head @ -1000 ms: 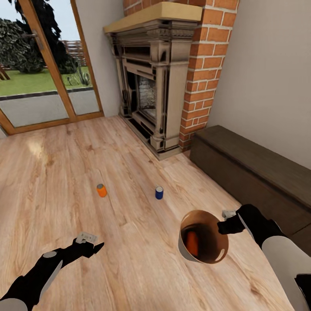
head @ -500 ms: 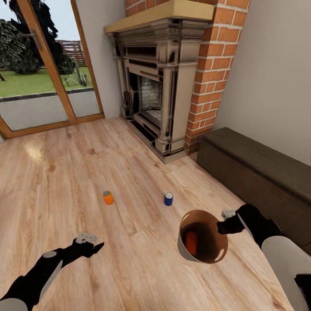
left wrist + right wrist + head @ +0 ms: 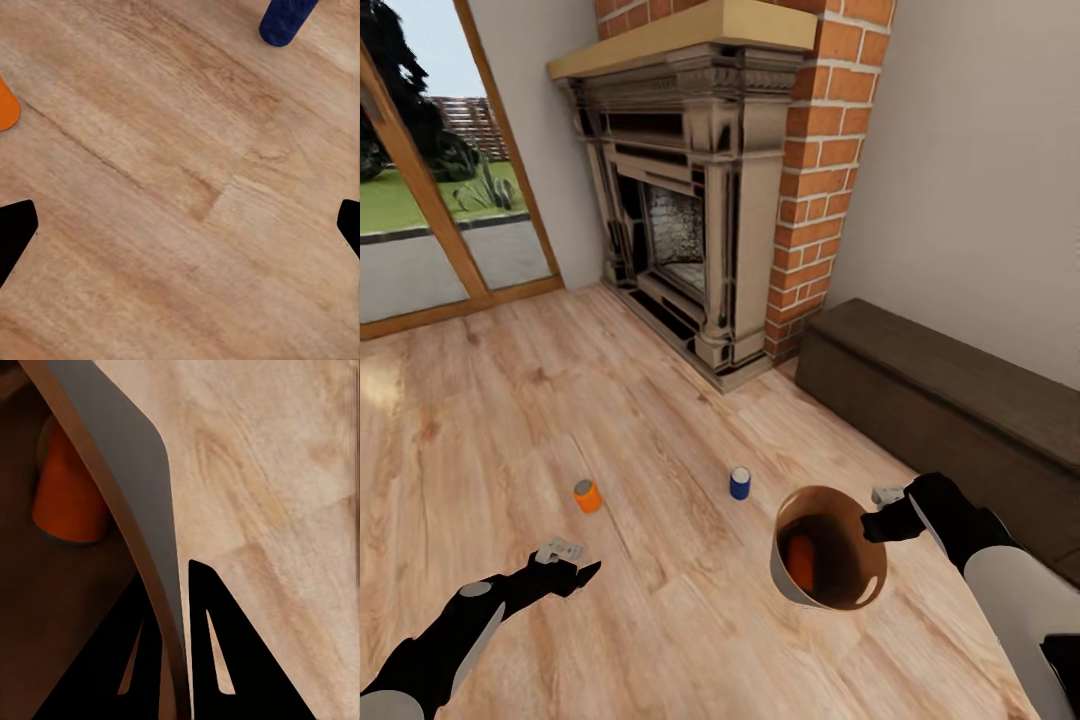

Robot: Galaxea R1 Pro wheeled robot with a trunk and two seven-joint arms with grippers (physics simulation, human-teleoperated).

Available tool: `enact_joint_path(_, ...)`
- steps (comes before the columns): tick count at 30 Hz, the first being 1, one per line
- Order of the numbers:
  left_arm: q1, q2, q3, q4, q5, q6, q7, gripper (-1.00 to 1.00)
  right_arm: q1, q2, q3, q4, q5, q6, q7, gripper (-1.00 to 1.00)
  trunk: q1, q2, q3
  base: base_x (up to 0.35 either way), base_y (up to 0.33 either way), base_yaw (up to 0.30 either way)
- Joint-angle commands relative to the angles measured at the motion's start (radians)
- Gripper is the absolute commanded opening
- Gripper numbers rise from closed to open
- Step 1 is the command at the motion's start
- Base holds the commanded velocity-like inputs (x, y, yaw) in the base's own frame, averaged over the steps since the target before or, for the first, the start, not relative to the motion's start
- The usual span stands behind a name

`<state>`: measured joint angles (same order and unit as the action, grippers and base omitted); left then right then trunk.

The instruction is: Put the three can of soda from the living room inside the tash can in the kitchen.

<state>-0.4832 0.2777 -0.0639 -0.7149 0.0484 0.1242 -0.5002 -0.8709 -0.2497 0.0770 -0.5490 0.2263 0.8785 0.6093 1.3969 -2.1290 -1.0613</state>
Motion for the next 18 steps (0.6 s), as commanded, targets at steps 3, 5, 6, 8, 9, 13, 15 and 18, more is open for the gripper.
enact_joint_path(3, 0.000, 0.000, 0.000, 0.000, 0.000, 0.000, 0.000, 1.00, 0.000, 0.003, -0.002, 0.000, -0.021, 0.007, 0.004, -1.00, 0.000, 0.000, 0.002, 0.321, 0.038, -0.242)
enact_joint_path(5, 0.000, 0.000, 0.000, 0.000, 0.000, 0.000, 0.000, 1.00, 0.000, 0.003, -0.002, 0.000, -0.020, 0.007, 0.004, -1.00, 0.000, 0.000, 0.004, 0.324, 0.016, -0.237)
enact_joint_path(6, 0.001, 0.000, 0.000, 0.000, -0.001, 0.000, 0.000, 1.00, 0.000, 0.004, -0.002, 0.000, -0.020, 0.007, 0.004, -1.00, 0.000, 0.000, 0.005, 0.325, 0.007, -0.229)
enact_joint_path(8, 0.001, 0.000, 0.000, 0.000, -0.001, 0.000, 0.000, 1.00, 0.000, 0.004, -0.002, 0.000, -0.019, 0.007, 0.004, -1.00, 0.000, 0.000, 0.007, 0.326, -0.015, -0.224)
enact_joint_path(9, 0.000, 0.000, 0.000, 0.000, -0.001, 0.000, 0.000, 1.00, 0.000, 0.004, -0.002, 0.000, -0.019, 0.007, 0.004, -1.00, 0.000, 0.000, 0.008, 0.326, -0.032, -0.222)
enact_joint_path(13, 0.000, 0.000, 0.000, 0.000, -0.001, 0.001, 0.000, 1.00, 0.000, 0.004, -0.002, 0.000, -0.017, 0.007, 0.004, -1.00, 0.000, 0.000, 0.012, 0.321, -0.080, -0.215)
enact_joint_path(15, 0.000, 0.000, -0.001, 0.000, -0.001, 0.001, 0.000, 1.00, 0.000, 0.004, -0.002, 0.000, -0.017, 0.007, 0.004, -1.00, 0.000, 0.000, 0.014, 0.302, -0.127, -0.192)
enact_joint_path(18, 0.000, 0.000, -0.001, 0.000, 0.000, -0.001, 0.000, 1.00, 0.000, 0.005, -0.001, 0.001, -0.016, 0.007, 0.004, -1.00, 0.000, 0.000, 0.015, 0.283, -0.160, -0.057)
